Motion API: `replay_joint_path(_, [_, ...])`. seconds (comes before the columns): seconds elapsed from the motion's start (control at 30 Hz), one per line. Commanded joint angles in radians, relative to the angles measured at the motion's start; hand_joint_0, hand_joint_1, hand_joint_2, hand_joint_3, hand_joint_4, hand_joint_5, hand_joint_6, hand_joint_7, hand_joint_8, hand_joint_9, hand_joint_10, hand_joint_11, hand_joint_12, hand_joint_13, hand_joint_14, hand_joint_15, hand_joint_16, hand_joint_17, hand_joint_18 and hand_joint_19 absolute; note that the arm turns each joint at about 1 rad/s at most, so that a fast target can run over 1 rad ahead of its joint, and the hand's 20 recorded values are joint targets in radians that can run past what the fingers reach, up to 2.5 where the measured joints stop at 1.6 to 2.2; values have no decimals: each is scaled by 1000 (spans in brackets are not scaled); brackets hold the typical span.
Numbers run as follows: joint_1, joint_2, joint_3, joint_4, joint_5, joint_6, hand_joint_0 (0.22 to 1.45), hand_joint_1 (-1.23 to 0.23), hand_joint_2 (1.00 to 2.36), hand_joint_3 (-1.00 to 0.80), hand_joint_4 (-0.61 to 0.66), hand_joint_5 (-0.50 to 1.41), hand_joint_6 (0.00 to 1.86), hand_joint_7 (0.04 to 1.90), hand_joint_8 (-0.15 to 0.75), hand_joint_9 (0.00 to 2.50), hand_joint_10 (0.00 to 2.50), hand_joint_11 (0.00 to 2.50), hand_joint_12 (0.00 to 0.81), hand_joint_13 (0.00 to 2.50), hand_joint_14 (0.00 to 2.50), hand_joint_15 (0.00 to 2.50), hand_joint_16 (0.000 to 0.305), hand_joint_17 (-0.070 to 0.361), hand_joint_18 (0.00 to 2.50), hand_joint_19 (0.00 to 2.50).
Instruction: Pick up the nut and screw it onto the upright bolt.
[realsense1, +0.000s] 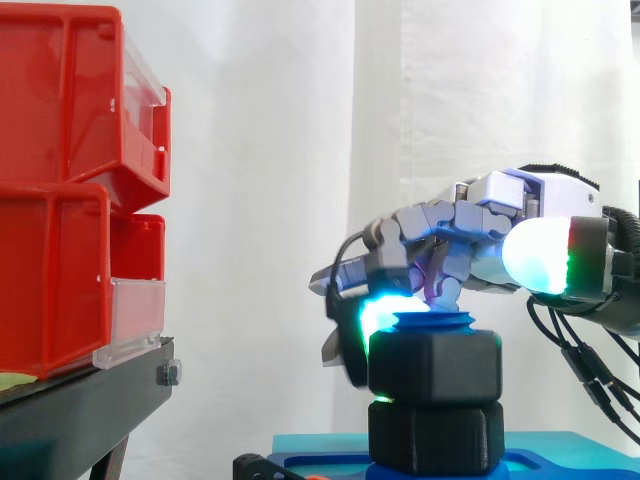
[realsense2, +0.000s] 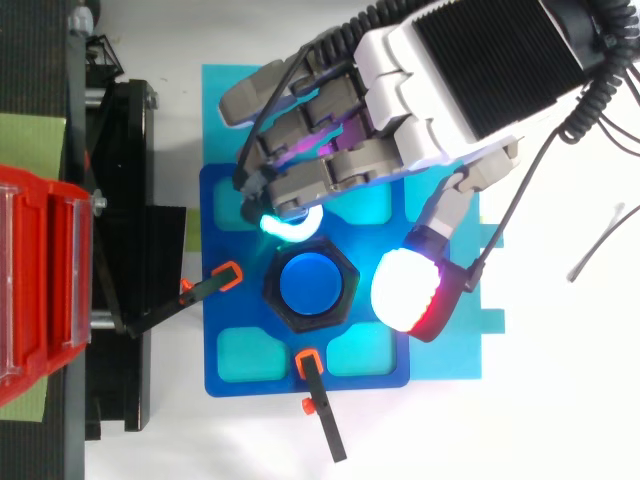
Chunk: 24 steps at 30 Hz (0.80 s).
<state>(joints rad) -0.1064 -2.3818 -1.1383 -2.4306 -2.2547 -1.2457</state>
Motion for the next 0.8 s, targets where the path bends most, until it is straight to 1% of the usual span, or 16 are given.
replay_joint_path(0.0, [-7,0,2,8,-11,0,521,-201,1000,-500,100,82,563,1281,212,1412,0,0,113,897,0,0,4,9,526,0])
replay_joint_path(0.13, [-13,0,11,7,-23,2,522,-202,1000,-500,107,84,564,1286,195,1468,0,0,110,919,0,0,3,7,540,0])
replay_joint_path(0.27, [-19,1,26,1,-40,2,523,-203,1000,-500,108,84,563,1292,197,1493,1,21,107,927,0,0,3,7,553,0])
replay_joint_path(0.33, [-26,1,37,-7,-48,2,523,-204,1000,-500,92,84,563,1302,205,1498,0,28,109,929,0,0,3,7,554,0])
replay_joint_path(0.37, [-27,1,45,-11,-51,2,522,-203,1000,-500,99,82,557,1308,209,1495,0,34,110,931,0,0,3,7,550,0])
replay_joint_path(0.4, [-30,1,75,-39,-62,2,521,-201,1000,-500,100,81,551,1313,214,1485,0,23,113,929,0,0,3,8,551,0])
replay_joint_path(0.47, [-32,1,97,-64,-68,2,517,-198,1000,-500,117,81,523,1368,218,1480,0,49,119,920,0,0,4,9,535,0])
replay_joint_path(0.53, [-33,1,109,-77,-69,2,516,-196,1000,-500,122,81,500,1402,223,1470,2,52,124,908,0,0,5,11,523,0])
replay_joint_path(0.57, [-33,1,118,-90,-71,2,515,-195,1000,-500,138,68,501,1363,223,1460,0,55,127,905,0,0,5,12,516,0])
replay_joint_path(0.67, [-33,1,140,-108,-72,2,512,-191,1000,-500,169,50,502,1334,233,1427,1,89,138,879,0,0,6,14,489,0])
replay_joint_path(0.73, [-30,1,144,-110,-74,2,511,-190,1000,-500,169,39,503,1318,233,1419,5,85,141,874,0,0,7,15,476,0])
replay_joint_path(0.77, [-29,1,146,-110,-74,2,509,-188,1000,-500,191,24,504,1265,233,1405,3,87,146,860,0,0,7,16,465,0])
